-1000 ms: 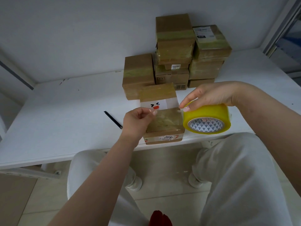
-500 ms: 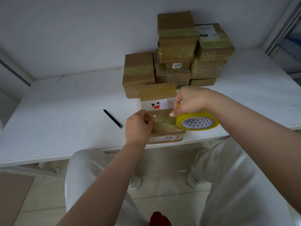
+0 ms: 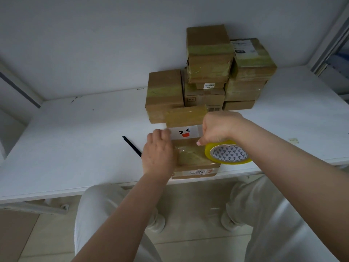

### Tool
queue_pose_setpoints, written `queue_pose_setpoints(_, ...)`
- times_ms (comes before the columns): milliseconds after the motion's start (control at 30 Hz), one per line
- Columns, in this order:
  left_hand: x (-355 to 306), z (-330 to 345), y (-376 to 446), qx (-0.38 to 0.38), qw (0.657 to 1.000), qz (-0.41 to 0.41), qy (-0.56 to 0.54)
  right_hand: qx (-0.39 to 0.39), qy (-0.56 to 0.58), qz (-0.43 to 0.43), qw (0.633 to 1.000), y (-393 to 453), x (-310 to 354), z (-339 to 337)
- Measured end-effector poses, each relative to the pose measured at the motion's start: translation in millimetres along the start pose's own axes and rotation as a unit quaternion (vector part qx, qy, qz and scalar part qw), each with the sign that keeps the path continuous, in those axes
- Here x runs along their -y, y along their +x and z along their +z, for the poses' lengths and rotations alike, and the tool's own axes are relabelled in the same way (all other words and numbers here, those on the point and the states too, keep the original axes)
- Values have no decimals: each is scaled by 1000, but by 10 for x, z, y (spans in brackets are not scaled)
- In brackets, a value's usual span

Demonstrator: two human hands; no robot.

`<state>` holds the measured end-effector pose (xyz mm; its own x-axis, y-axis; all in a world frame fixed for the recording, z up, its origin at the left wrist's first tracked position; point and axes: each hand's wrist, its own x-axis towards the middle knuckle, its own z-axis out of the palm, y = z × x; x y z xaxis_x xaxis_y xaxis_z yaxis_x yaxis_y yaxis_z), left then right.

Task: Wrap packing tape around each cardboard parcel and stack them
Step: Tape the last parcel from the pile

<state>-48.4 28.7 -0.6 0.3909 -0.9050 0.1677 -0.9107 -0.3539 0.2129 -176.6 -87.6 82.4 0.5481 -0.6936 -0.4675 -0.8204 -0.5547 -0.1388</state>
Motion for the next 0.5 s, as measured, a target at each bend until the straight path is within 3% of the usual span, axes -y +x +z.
queue_pose_setpoints(67,-96,96,-105,30,987,154,-26,-3,-8,0,1000,-7,3,5)
queue_pose_setpoints(133,-219,213,-210,157,962,223,-4,4,-5,-7,1000,-20,-16,0)
queue_pose_setpoints(200,-262,329,-258,221,949,222,45,26,22,-20,999,-36,-66,-18)
queue_pose_setpoints(300,-258,394,-283,210,949,217,88,46,53,-17,997,-70,-135,-43)
queue_pose_setpoints(500,-287,376,-251,228,943,213,119,45,-59,56,996,-81,-235,125)
